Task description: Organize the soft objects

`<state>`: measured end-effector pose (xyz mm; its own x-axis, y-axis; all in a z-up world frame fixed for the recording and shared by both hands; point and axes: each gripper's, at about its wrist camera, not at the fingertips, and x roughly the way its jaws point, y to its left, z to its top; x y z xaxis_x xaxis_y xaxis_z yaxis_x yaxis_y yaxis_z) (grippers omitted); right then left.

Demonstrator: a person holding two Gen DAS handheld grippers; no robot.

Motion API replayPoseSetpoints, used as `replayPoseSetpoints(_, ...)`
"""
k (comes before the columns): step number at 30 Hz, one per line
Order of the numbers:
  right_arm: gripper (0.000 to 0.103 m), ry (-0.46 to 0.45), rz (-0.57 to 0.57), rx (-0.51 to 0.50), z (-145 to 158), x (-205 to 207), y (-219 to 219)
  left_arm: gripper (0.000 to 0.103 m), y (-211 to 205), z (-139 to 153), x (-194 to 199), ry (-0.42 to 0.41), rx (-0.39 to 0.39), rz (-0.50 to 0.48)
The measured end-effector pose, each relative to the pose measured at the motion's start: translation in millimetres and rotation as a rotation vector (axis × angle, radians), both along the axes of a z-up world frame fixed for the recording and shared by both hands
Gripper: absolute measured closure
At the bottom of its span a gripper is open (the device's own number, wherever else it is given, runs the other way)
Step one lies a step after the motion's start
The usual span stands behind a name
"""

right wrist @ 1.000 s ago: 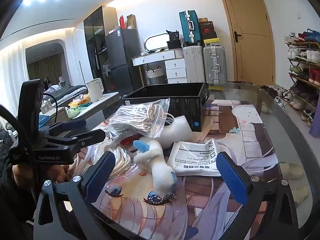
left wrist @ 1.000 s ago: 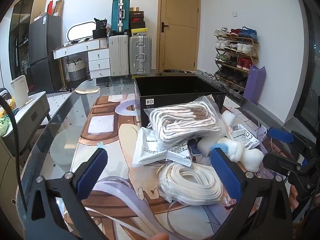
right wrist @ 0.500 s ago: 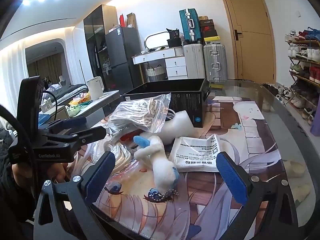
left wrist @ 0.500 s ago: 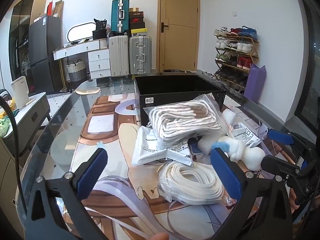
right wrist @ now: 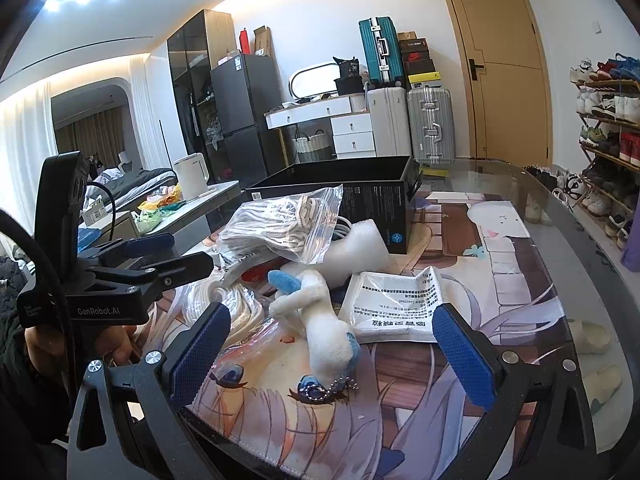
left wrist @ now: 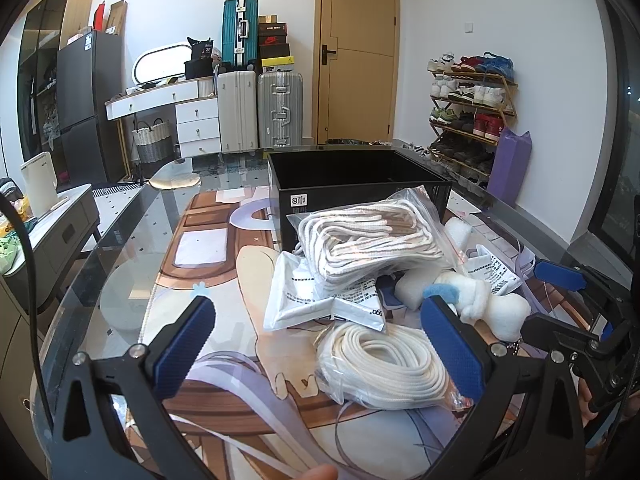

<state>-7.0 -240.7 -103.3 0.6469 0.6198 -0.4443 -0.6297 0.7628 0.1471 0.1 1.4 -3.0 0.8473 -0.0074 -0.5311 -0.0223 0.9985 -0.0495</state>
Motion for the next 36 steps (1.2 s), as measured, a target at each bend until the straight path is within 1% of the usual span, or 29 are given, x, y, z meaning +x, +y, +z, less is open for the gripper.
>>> replayPoseSetpoints(36, 0.000, 0.007, 0.016, 0.005, -0.2, -1.0, 0.1, 0.000, -1.2, 0.2, -0.3, -0.001, 0.004, 0.000)
